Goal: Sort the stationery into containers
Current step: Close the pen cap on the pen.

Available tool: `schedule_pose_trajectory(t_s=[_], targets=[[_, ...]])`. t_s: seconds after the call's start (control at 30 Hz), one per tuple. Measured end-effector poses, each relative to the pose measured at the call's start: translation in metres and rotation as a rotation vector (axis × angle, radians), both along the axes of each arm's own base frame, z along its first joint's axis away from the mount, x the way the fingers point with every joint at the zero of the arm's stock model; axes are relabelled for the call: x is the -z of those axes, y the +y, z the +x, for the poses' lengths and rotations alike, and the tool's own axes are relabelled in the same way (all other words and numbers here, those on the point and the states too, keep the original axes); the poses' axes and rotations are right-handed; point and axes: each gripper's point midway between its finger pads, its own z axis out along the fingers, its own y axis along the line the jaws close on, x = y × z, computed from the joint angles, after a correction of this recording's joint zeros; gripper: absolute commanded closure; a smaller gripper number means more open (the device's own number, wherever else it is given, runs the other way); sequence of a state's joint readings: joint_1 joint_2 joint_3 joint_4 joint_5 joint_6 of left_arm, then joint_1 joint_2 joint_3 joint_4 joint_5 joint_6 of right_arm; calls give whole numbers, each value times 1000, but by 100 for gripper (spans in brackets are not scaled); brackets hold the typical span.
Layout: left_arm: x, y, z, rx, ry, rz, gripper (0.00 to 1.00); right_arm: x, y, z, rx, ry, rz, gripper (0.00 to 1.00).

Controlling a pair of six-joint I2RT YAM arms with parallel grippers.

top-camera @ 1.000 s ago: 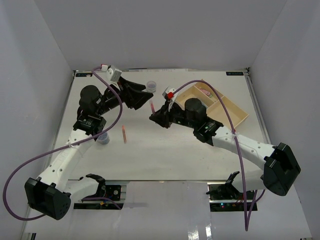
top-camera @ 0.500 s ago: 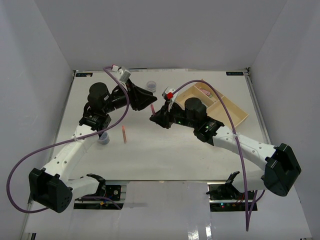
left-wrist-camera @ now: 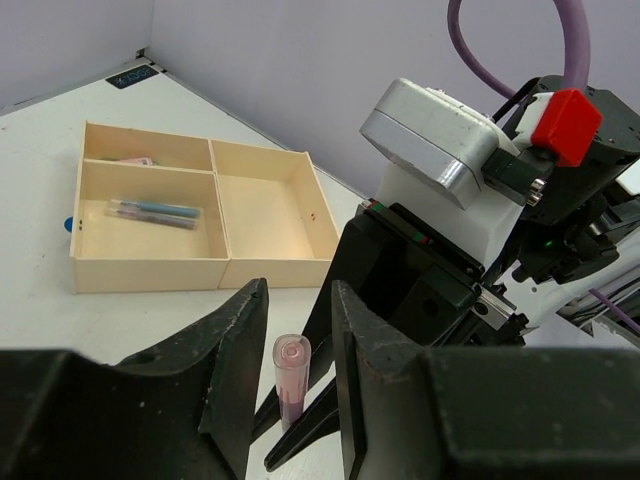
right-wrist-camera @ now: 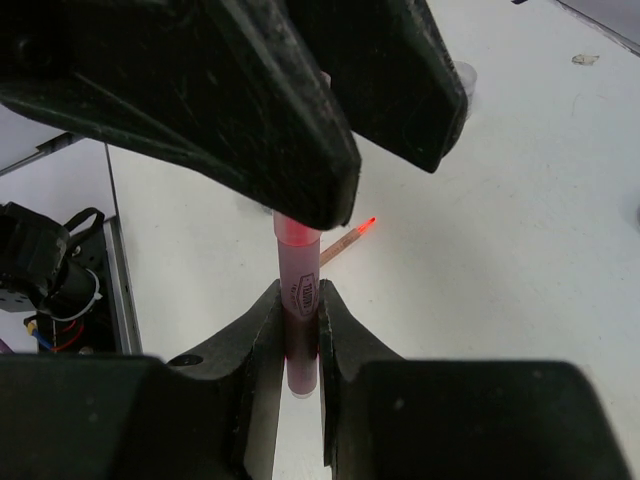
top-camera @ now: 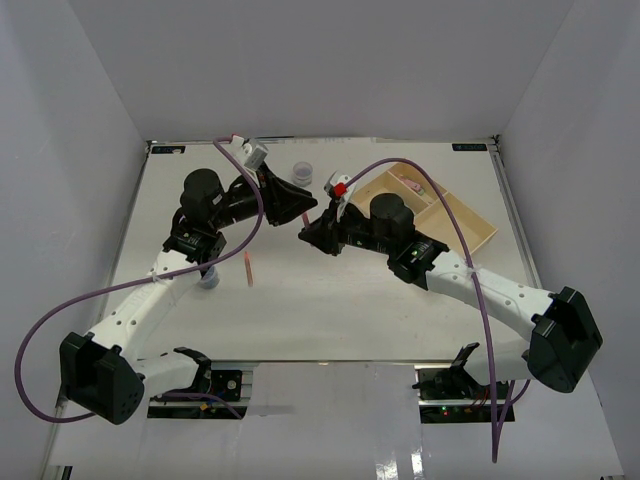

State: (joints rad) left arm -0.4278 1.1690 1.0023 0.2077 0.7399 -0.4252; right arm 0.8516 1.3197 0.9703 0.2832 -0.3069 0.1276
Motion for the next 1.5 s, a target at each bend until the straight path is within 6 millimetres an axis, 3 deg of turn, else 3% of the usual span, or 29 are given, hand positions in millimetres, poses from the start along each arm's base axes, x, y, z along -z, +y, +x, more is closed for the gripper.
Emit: schedule_pose_trajectory(t_s=[0.57, 1.5], targets=[[5, -1, 0, 1, -11, -6, 94, 2, -2, 0, -2, 21, -11, 92], [-12, -4, 3, -47, -72, -87, 100, -18, -11, 11, -28, -23, -67, 92]])
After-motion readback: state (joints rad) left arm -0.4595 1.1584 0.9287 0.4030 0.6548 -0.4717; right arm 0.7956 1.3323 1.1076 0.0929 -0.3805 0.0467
